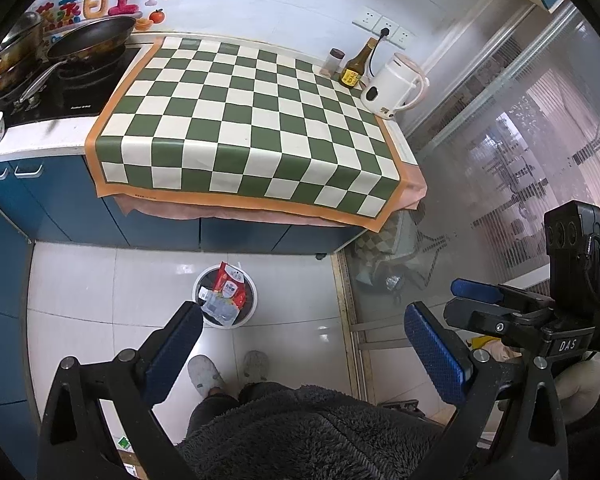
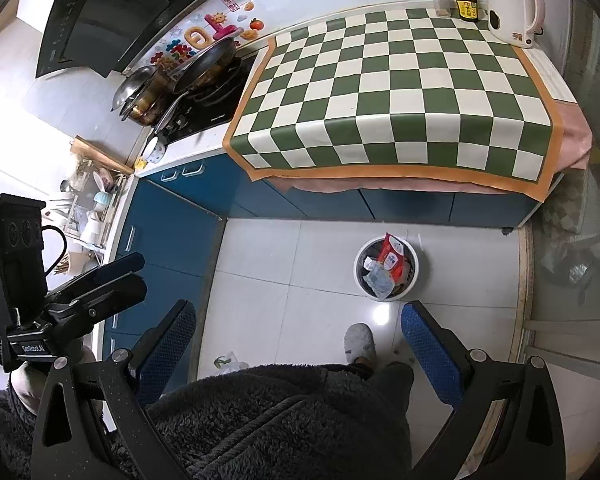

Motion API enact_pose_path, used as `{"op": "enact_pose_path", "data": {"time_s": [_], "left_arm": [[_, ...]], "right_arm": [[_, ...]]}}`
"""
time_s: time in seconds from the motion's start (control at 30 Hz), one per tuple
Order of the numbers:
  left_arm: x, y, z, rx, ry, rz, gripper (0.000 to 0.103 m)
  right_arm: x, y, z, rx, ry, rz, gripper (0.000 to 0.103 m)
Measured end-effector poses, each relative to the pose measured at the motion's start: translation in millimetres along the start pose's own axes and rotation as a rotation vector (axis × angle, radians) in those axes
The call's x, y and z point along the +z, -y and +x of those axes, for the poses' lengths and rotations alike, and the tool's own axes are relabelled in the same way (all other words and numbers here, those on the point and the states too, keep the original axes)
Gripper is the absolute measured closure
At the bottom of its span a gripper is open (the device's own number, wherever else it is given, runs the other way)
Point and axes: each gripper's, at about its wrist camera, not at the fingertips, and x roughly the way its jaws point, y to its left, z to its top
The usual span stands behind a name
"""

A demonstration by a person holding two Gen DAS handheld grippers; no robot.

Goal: Collect trash

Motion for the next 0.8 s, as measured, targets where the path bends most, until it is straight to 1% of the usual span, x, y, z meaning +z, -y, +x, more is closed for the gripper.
{"op": "enact_pose_path", "data": {"time_s": [0.8], "left_arm": [[1.2, 2.5, 1.3, -0.004, 0.001, 0.007, 0.000]], "right_arm": [[-0.4, -1.2, -0.2, -0.002, 0.005, 0.001, 0.000]]}}
